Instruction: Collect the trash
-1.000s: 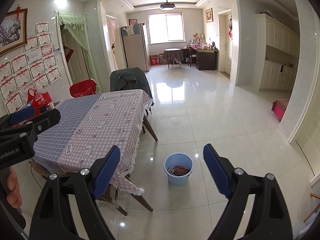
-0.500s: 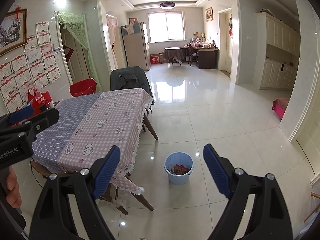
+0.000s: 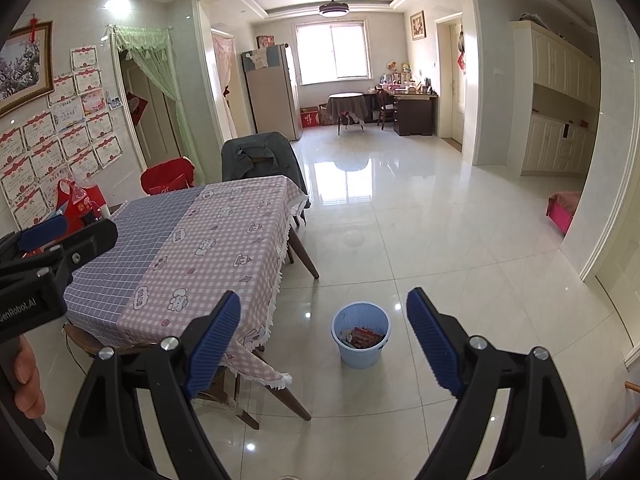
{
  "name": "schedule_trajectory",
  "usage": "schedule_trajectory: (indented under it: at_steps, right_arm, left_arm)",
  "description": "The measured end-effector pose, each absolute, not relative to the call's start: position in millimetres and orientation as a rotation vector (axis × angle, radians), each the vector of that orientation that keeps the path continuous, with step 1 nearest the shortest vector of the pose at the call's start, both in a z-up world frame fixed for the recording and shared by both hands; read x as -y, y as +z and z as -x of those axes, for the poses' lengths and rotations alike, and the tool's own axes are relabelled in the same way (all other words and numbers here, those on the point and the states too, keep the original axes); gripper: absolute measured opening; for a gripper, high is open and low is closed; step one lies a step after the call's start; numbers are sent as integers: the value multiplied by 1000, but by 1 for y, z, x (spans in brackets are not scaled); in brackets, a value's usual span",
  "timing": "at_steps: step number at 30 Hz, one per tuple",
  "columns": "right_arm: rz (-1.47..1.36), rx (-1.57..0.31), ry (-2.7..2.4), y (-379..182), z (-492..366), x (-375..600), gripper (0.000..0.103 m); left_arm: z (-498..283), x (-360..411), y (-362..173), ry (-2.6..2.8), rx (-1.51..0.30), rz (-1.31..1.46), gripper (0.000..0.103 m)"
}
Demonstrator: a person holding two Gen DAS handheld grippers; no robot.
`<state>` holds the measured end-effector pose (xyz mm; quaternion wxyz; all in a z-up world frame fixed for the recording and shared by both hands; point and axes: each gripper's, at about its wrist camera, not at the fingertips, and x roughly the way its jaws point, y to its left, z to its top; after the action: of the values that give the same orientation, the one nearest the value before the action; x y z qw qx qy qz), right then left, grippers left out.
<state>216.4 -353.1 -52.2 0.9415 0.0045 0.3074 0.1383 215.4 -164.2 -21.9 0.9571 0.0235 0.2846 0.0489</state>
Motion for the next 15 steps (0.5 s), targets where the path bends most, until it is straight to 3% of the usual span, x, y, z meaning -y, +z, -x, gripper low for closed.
schedule_trajectory:
  at_steps: [15]
  right_arm:
    - [-20,-649,290,-59,-222,353,84]
  left_arm:
    - [-219,164,-26,115,-591,-49,94]
